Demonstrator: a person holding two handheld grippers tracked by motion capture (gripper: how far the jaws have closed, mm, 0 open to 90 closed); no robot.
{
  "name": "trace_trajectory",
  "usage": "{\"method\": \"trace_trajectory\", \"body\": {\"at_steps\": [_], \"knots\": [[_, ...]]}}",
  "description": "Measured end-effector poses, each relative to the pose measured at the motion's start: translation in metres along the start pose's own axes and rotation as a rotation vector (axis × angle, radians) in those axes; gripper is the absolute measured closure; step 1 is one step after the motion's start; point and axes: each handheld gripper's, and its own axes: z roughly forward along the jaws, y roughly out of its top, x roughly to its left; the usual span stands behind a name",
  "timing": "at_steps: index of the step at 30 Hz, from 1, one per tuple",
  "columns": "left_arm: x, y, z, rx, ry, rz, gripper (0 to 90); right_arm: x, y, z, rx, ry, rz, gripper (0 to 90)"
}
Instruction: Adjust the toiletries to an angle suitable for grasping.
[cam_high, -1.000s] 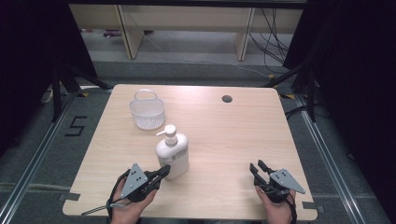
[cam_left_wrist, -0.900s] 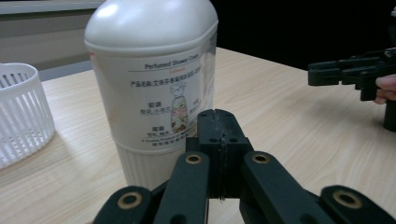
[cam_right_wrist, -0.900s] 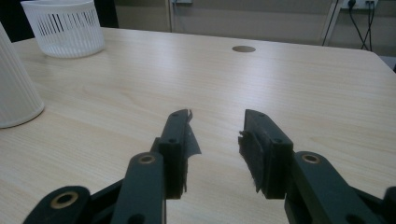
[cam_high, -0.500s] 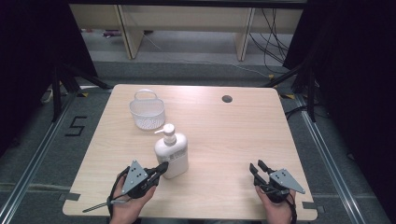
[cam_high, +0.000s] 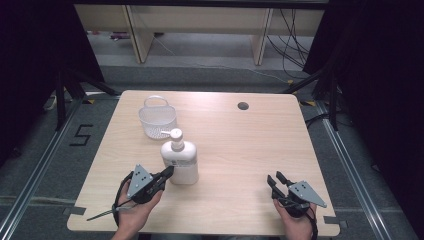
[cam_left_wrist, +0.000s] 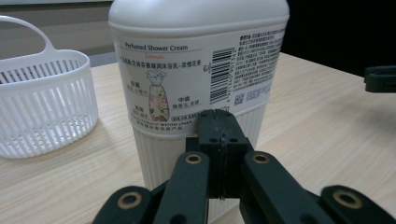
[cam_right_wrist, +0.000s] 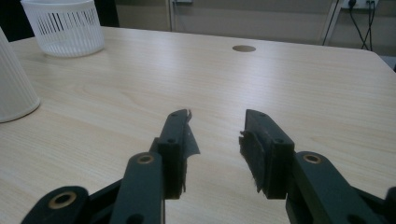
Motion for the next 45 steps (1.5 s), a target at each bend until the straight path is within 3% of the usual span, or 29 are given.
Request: {"method": "trace_trajectory", "body": {"at_steps": [3,11,19,24,29,33,40,45], "knots": [[0.004,0.000,0.004,-0.014,0.000,-0.001,89.7,0.000,0.000,0.000,-0.002,0.001,0.004,61.1],[0.008,-0.001,0.007,0.011,0.035,-0.021,89.6,0.000,0.000,0.000,-0.001,0.004,-0.006,60.9],[0.005,-0.002,0.004,-0.011,0.024,-0.013,88.3,0.000,0.000,0.000,-0.001,0.001,-0.007,60.6],[0.002,-0.002,-0.004,-0.030,0.035,-0.013,76.5,0.000,0.000,0.000,-0.007,0.001,-0.008,59.5],[-0.001,-0.001,-0.011,-0.056,0.062,-0.019,58.6,0.000,-0.001,0.000,-0.014,0.007,0.000,58.4],[-0.002,0.007,-0.016,-0.114,0.082,-0.036,45.7,-0.001,0.000,0.000,-0.013,0.002,-0.004,56.8],[-0.002,0.022,-0.018,-0.170,0.088,-0.024,41.4,0.000,0.000,0.000,-0.005,-0.004,0.001,54.7],[-0.002,0.026,-0.019,-0.176,0.093,-0.028,41.5,0.000,0.000,0.000,0.003,-0.003,0.001,54.3]]}}
